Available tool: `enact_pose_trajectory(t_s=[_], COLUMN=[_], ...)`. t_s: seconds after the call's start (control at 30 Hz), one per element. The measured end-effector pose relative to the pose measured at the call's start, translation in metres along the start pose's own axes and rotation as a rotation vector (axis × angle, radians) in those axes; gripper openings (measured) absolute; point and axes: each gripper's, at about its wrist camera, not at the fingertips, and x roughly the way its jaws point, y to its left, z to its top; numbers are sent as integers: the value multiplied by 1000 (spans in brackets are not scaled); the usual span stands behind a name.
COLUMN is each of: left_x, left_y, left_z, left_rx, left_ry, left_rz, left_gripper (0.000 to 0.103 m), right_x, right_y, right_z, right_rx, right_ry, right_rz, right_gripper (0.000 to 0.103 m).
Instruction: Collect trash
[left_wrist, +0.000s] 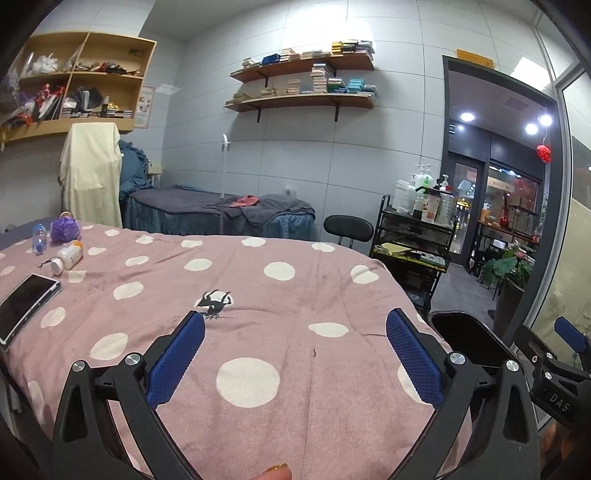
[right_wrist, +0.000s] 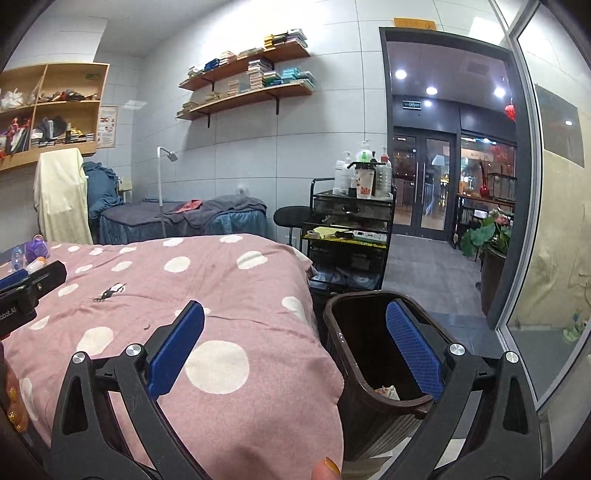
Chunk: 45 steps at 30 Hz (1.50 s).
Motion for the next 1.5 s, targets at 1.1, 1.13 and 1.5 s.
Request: enact_pose_trajectory(t_s=[1.1, 1.13, 1.5], left_x=[-28, -28, -30], left_y=[10, 10, 9], left_z=[-5, -5, -3], left_rx=[-25, -26, -19], left_ry=[-57, -58, -66], left_rz=[71, 72, 82], left_gripper=[97, 97, 97], right_x=[-9, -9, -10], right_y=[11, 12, 13], right_z=[5, 5, 4], right_rx=[-12, -12, -11], right_ry=[-29, -29, -26], right_rz=[39, 39, 41], right_gripper=[97, 97, 97])
